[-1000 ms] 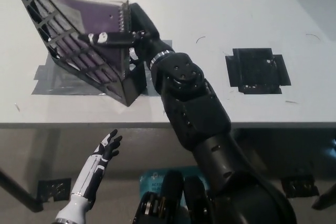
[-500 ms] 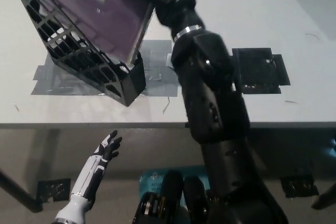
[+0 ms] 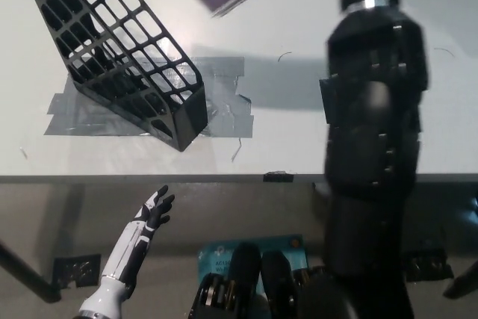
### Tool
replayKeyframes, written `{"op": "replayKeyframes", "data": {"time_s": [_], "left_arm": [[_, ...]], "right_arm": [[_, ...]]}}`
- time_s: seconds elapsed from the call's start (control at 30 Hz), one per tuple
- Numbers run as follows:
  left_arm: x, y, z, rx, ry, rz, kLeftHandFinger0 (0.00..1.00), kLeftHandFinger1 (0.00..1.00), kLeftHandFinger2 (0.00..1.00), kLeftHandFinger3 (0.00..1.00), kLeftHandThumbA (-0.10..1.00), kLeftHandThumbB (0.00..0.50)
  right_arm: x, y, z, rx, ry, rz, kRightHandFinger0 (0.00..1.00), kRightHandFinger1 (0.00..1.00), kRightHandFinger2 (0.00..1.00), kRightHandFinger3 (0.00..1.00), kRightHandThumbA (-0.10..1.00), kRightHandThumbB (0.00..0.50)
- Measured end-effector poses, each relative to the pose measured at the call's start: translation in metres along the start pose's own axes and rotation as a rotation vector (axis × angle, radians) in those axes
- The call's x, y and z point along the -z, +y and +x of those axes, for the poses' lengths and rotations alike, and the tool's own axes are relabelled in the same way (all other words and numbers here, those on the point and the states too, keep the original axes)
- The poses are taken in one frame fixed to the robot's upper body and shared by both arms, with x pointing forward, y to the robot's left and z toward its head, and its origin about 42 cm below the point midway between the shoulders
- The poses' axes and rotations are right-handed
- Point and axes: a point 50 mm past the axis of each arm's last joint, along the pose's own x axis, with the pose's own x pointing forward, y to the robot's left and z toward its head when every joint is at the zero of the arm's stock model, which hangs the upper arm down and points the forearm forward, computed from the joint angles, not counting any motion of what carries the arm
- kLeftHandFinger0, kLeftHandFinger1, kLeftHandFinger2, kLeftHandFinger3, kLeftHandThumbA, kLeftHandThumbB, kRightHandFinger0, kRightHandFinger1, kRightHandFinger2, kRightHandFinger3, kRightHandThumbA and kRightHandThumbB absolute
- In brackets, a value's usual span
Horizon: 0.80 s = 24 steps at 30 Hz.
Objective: A shelf with a book inside it is placed on the center of the desk infront of the robot. The robot uses its right hand to grab the book, take it out and hand it to a person.
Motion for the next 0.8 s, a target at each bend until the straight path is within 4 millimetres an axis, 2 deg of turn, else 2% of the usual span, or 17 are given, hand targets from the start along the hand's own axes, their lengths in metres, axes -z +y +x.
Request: {"op": "replayKeyframes", "data": {"time_s": [0.07,0.2,0.3,0.33,0.4,0.47,0.5,0.63,0.73,0.8], "left_arm": [[0.0,0.0,0.0,0.0,0.0,0.0,1.0,1.0,1.0,1.0,1.0,0.234],[0.0,0.0,0.0,-0.001,0.0,0.0,1.0,1.0,1.0,1.0,1.0,0.23],[0.0,0.0,0.0,-0.001,0.0,0.0,1.0,1.0,1.0,1.0,1.0,0.235],[0.0,0.0,0.0,-0.001,0.0,0.0,1.0,1.0,1.0,1.0,1.0,0.235],[0.0,0.0,0.0,-0.001,0.0,0.0,1.0,1.0,1.0,1.0,1.0,0.229],[0.0,0.0,0.0,-0.001,0.0,0.001,1.0,1.0,1.0,1.0,1.0,0.23],[0.0,0.001,0.0,-0.001,0.0,0.001,1.0,1.0,1.0,1.0,1.0,0.222],[0.0,0.001,0.0,-0.002,-0.001,0.002,1.0,1.0,1.0,1.0,1.0,0.226],[0.0,0.002,0.0,-0.002,-0.003,0.002,1.0,1.0,1.0,1.0,1.0,0.238],[0.0,0.002,0.0,-0.002,-0.003,0.004,1.0,1.0,1.0,1.0,1.0,0.248]], "right_arm": [[-0.005,-0.007,0.001,0.028,-0.005,0.021,0.0,0.0,0.0,0.0,1.0,0.001],[-0.019,-0.038,0.001,0.142,-0.019,0.088,0.0,0.0,0.0,0.0,1.0,0.0],[-0.021,-0.06,-0.003,0.205,-0.013,0.129,0.0,0.0,0.0,0.0,1.0,0.0],[-0.021,-0.06,-0.003,0.205,-0.013,0.129,0.0,0.0,0.0,0.0,1.0,0.0],[-0.012,-0.095,-0.015,0.315,0.029,0.187,0.0,0.0,0.0,0.0,1.0,0.0],[-0.003,-0.114,-0.023,0.376,0.063,0.214,0.0,0.0,0.0,0.0,1.0,0.0],[0.009,-0.131,-0.03,0.434,0.101,0.245,0.0,0.0,0.0,0.0,1.0,0.0],[0.047,-0.174,-0.056,0.597,0.219,0.307,0.0,0.0,0.0,0.0,1.0,0.0],[0.074,-0.195,-0.073,0.691,0.301,0.344,0.0,0.0,0.0,0.01,1.0,0.0],[0.082,-0.201,-0.076,0.72,0.317,0.367,0.0,0.0,0.0,0.04,1.0,0.003]]}}
